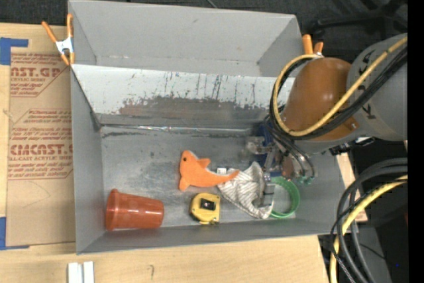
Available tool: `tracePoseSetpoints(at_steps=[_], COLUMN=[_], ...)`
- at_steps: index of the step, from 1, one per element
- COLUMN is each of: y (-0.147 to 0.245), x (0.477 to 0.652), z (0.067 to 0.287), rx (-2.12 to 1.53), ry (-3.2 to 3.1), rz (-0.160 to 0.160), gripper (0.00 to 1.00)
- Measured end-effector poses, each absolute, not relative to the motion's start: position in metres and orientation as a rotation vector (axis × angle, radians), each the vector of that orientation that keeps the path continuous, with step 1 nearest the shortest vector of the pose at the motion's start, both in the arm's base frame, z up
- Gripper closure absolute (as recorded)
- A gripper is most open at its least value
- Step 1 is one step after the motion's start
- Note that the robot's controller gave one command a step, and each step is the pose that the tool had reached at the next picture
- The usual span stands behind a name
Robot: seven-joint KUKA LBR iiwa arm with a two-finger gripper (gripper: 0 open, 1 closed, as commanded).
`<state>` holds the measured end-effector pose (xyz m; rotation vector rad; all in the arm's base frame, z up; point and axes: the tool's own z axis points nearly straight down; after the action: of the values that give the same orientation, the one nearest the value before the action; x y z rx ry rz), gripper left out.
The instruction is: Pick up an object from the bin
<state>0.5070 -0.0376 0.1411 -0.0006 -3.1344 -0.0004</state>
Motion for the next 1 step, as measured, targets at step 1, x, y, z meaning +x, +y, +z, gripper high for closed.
tracePoseSetpoints(at_steps=[1], y=[-0.0377], x=[0.5091], z=[0.145], rx=[0.0], ry=[-3.142], rz=[0.001], gripper=[0.0])
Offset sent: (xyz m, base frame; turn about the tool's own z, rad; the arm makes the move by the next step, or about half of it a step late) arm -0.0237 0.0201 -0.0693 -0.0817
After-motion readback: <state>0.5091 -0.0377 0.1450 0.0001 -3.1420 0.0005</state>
